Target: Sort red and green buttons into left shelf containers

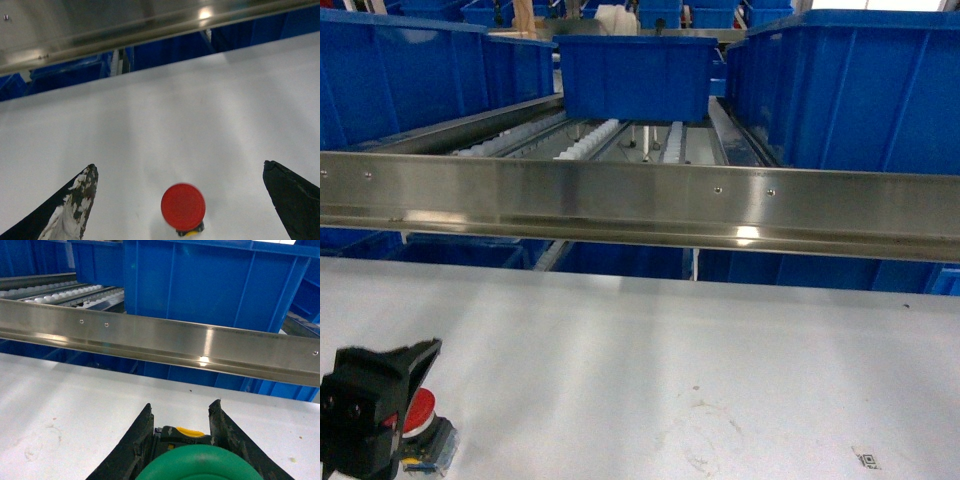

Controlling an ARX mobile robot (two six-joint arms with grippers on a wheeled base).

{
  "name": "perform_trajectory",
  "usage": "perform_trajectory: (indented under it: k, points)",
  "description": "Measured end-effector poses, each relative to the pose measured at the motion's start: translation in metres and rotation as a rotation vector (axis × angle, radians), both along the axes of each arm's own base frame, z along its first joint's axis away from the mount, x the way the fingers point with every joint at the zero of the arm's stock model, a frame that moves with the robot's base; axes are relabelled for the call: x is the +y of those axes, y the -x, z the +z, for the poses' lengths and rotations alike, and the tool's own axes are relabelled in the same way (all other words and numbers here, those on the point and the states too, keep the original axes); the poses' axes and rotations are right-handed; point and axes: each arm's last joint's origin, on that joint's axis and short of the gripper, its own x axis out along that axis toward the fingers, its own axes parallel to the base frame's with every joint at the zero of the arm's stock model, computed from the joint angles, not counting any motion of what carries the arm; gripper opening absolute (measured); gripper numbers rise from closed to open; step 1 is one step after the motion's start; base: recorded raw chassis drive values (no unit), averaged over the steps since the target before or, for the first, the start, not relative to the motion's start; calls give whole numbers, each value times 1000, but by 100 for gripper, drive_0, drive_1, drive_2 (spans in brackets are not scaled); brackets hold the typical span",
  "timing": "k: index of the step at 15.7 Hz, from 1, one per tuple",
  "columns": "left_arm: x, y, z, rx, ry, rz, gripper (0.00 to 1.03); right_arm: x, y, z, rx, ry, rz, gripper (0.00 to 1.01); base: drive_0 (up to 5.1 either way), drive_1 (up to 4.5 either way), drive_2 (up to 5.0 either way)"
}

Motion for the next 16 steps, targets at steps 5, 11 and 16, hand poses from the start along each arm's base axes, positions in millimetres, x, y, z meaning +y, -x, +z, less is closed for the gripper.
perform_trajectory:
  k: [5, 11, 16]
  points:
    - [18, -11, -28, 25, 0, 79, 98, 0, 0, 0, 0, 0, 0, 29, 0, 0, 0]
    - [20, -57, -55, 161, 174, 65, 98, 0, 0, 0, 0, 2, 0, 29, 0, 0, 0]
    - [8, -51, -76, 236, 117, 85, 98, 0, 0, 0, 0, 2, 0, 29, 0, 0, 0]
